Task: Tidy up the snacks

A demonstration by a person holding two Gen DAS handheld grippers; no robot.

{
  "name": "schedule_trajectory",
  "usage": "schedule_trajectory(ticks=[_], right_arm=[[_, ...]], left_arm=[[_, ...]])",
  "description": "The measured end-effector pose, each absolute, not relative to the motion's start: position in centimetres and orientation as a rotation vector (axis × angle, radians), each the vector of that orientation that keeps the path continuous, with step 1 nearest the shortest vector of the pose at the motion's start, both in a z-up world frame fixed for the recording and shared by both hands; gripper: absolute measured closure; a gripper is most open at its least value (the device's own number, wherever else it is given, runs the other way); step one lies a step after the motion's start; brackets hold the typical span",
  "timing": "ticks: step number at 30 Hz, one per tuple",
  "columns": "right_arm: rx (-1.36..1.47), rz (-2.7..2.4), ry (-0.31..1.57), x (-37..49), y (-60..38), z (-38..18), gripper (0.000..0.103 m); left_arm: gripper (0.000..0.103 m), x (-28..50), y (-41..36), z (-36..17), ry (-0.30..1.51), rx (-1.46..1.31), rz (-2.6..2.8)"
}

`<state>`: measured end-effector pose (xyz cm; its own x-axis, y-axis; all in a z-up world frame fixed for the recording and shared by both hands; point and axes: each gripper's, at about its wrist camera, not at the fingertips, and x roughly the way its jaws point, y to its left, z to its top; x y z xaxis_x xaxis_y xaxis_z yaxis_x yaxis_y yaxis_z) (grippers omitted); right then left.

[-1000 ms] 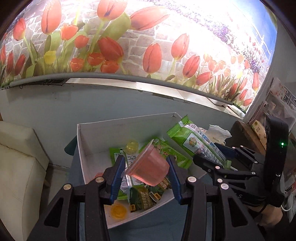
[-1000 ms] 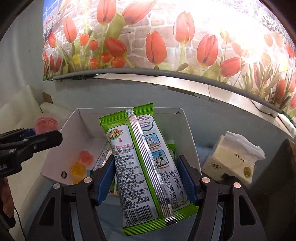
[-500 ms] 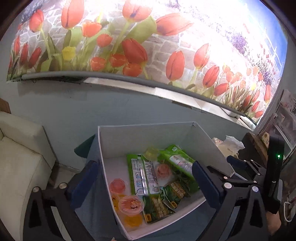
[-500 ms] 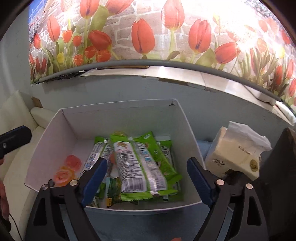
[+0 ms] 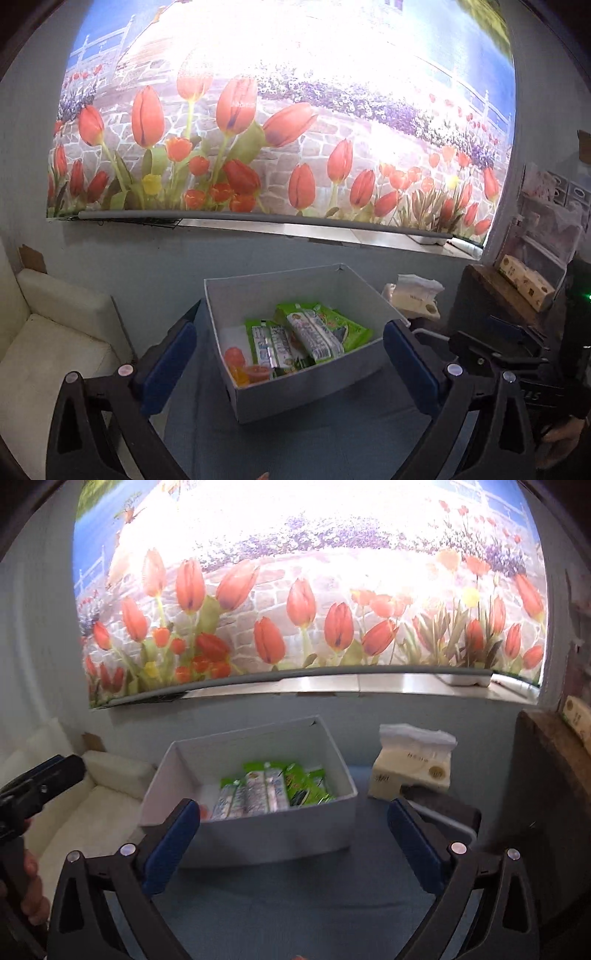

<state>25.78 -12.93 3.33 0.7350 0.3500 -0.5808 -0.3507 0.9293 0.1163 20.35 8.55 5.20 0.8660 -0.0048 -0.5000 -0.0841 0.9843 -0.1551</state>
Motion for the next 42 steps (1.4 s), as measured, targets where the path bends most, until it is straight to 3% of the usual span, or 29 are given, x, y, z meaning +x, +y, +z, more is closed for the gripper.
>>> schedule_trajectory(ticks=[17,42], right_arm=[[-0.05,0.521,0.606,6.0,-20.1,4.0,0.0],[-0.035,0.496,0.606,5.4,-20.8,4.8,0.0]], left_arm=[[0.0,3.5,0.9,5.4,0.6,-0.191,0.003],[0.0,2.0,0.4,4.9,0.66,-0.175,-0.028]])
